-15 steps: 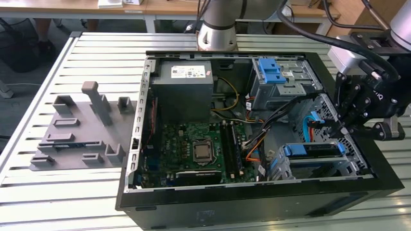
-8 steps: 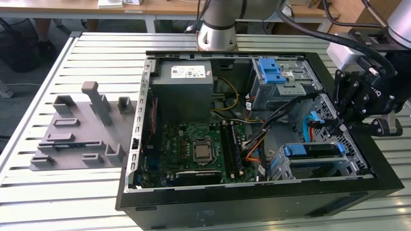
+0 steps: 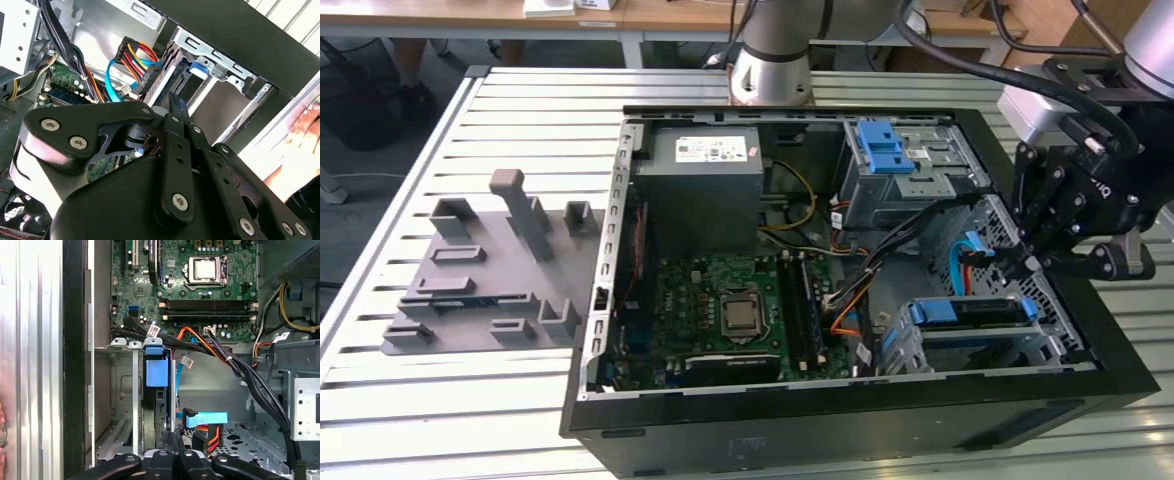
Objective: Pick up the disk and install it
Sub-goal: 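Insert the first disk wire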
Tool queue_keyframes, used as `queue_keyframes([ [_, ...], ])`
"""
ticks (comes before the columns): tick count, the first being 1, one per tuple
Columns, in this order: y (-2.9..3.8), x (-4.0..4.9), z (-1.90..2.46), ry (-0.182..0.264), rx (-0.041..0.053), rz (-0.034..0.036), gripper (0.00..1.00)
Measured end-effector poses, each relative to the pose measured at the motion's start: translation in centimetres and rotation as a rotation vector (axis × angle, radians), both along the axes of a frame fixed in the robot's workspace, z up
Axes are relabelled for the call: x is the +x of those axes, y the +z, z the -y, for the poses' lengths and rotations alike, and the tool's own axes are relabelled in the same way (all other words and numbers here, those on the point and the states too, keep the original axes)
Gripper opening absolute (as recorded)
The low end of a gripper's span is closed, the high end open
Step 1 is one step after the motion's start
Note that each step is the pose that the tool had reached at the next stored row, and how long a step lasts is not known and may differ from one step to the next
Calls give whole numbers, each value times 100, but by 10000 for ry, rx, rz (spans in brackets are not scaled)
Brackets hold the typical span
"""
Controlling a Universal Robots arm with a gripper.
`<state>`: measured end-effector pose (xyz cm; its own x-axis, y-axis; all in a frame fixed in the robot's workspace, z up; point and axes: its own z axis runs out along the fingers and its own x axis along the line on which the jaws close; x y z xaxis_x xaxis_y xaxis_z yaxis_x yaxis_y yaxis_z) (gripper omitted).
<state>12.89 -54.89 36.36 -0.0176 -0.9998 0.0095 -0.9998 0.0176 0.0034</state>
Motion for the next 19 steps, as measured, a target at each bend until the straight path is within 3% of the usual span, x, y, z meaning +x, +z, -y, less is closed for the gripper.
queue_keyframes([
  [19,2,18,-75,-1,-1,11,11],
])
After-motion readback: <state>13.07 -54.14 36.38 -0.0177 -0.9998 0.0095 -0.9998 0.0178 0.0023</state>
